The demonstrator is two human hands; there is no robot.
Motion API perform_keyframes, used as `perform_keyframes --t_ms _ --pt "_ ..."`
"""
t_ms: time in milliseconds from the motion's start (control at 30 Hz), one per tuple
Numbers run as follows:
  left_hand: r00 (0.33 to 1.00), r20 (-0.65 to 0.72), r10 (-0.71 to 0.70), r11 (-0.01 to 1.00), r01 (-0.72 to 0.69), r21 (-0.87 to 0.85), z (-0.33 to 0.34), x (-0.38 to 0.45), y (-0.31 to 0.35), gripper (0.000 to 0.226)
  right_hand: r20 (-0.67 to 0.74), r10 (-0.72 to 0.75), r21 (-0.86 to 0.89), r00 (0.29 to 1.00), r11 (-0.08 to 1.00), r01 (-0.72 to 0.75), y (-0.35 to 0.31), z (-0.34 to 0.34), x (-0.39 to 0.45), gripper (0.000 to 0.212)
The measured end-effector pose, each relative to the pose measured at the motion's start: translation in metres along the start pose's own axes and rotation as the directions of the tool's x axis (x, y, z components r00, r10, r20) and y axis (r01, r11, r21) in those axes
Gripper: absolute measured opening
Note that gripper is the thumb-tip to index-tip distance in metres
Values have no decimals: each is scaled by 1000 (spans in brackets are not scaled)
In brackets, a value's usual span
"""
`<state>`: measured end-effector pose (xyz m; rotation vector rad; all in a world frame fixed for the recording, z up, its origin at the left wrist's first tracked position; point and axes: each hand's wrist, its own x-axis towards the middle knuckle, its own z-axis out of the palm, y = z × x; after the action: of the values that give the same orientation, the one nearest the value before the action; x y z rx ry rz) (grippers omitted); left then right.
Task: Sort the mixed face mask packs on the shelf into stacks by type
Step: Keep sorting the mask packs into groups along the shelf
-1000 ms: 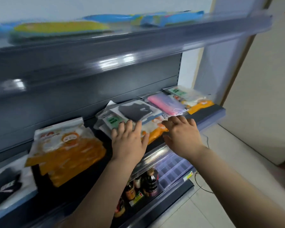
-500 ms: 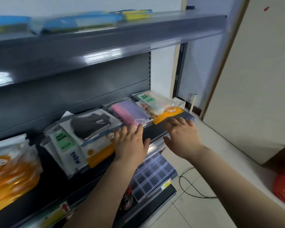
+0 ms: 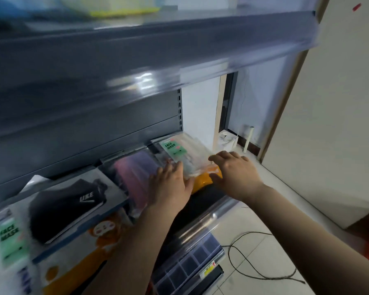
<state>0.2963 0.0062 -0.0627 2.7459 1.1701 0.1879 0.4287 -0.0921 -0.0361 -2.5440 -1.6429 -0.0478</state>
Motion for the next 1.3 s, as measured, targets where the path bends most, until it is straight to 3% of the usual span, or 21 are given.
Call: perform_keyframes --t_ms 200,533,600,667,833,1000,1100,1300 --pt "996 23 -83 996 83 -32 4 33 4 55 32 95 327 995 940 -101 27 14 48 46" --pt "971 8 -240 963 239 -126 15 45 24 58 278 67 506 958 838 -206 55 35 106 65" --pt "966 5 -257 957 256 -135 15 45 34 56 317 43 645 948 723 -248 62 37 110 46" --pt "963 -16 -268 953 262 -150 16 47 43 53 344 13 798 939 522 -300 75 37 114 16" --pt "926 -57 -373 913 355 -201 25 47 56 53 329 -53 934 943 161 -317 112 36 122 16" --pt "910 -62 -411 899 392 -195 42 45 67 54 349 -57 908 936 -228 -352 148 38 121 22" --pt "897 -80 -434 878 401 -261 46 45 73 57 369 -121 865 922 -319 -388 162 42 118 20" --pt "778 -24 -628 729 577 -367 55 47 84 84 391 -185 869 901 -248 -428 166 56 112 14"
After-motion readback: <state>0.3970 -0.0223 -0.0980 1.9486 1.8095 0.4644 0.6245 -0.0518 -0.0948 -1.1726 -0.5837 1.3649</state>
